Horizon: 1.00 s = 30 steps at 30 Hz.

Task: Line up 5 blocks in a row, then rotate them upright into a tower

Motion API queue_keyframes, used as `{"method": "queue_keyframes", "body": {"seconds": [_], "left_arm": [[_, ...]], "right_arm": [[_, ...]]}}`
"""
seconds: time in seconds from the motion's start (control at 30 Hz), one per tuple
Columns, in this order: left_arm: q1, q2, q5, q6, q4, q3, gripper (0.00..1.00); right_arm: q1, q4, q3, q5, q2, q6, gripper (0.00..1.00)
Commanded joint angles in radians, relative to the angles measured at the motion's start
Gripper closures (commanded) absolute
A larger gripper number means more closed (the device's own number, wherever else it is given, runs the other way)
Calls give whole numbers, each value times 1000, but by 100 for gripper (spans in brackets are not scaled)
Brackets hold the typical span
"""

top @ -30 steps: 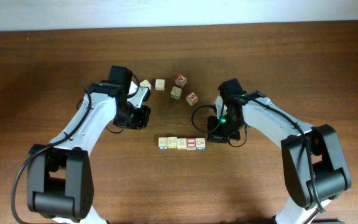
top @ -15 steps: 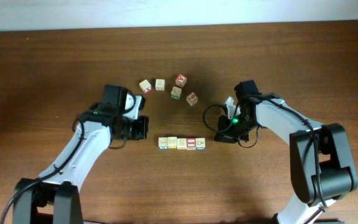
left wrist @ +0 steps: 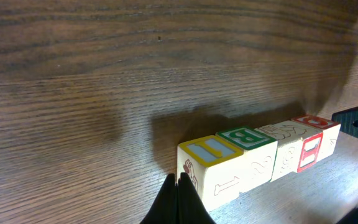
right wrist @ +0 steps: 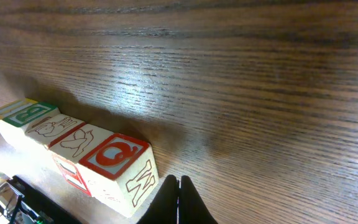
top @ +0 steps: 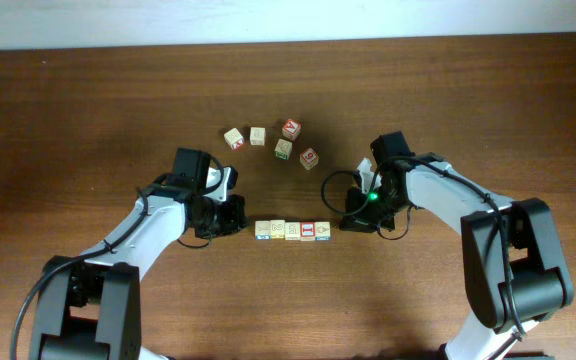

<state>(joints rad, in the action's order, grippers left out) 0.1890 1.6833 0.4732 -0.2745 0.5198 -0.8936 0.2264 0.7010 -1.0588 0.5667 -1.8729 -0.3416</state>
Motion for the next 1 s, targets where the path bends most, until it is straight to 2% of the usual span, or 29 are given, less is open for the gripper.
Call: {"method": "queue_keyframes", "body": {"seconds": [0.0,0.2,0.97], "left_arm": [[11,8,21,-10,5,9,100],[53,13,-44,-74,3,9,100],[53,31,-65,-69,-5,27,100]], "right_arm": [[5,-3,6,2,19,-7,96],[5,-3,6,1,19,-7,96],[10,-6,6,-2,19,-7,96]]}}
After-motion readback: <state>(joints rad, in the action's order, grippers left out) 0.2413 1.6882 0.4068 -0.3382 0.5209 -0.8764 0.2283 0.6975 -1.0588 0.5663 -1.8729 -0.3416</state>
